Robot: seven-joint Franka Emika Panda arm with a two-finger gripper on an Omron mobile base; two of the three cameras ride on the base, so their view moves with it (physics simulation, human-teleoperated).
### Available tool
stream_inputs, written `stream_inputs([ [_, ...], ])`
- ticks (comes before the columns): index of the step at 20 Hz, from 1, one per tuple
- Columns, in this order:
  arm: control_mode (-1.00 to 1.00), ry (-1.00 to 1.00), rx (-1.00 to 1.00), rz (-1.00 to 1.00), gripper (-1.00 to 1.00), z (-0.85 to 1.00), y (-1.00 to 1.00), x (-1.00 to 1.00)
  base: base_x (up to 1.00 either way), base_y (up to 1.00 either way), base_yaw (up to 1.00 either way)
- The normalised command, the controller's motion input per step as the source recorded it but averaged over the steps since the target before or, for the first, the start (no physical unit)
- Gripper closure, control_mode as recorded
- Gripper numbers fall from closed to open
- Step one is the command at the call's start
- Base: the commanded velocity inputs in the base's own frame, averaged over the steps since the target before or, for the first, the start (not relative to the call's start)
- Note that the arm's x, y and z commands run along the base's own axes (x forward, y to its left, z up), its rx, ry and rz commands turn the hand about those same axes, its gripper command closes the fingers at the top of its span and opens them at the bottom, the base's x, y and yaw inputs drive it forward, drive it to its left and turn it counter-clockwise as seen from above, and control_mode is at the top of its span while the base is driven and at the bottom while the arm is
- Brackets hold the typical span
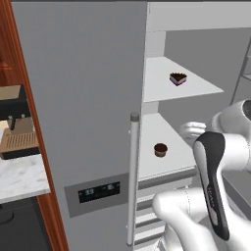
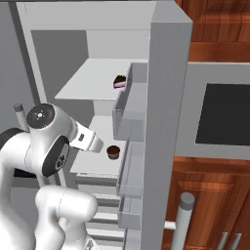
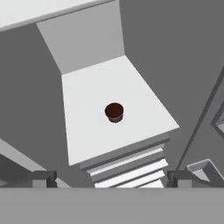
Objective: Take the cake and cupcake from the fridge and place them on the empty tray on the dining counter.
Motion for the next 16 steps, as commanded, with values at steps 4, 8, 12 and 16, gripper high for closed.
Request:
stream_inputs([
  [4,-1.0,0.06,0.0,0.0,-1.0,-0.36,0.0,0.34,0.0,0.0,0.0],
  [8,-1.0,0.04,0.02,0.0,-1.0,-0.24,0.0,0.31,0.0,0.0,0.0],
  [12,-1.0,0.06,0.03,0.0,-1.0,-0.39,0.0,0.4,0.0,0.0,0.0],
  [16,-1.0,0.04,0.02,0.0,-1.0,-0.37,0.0,0.41,0.0,0.0,0.0],
])
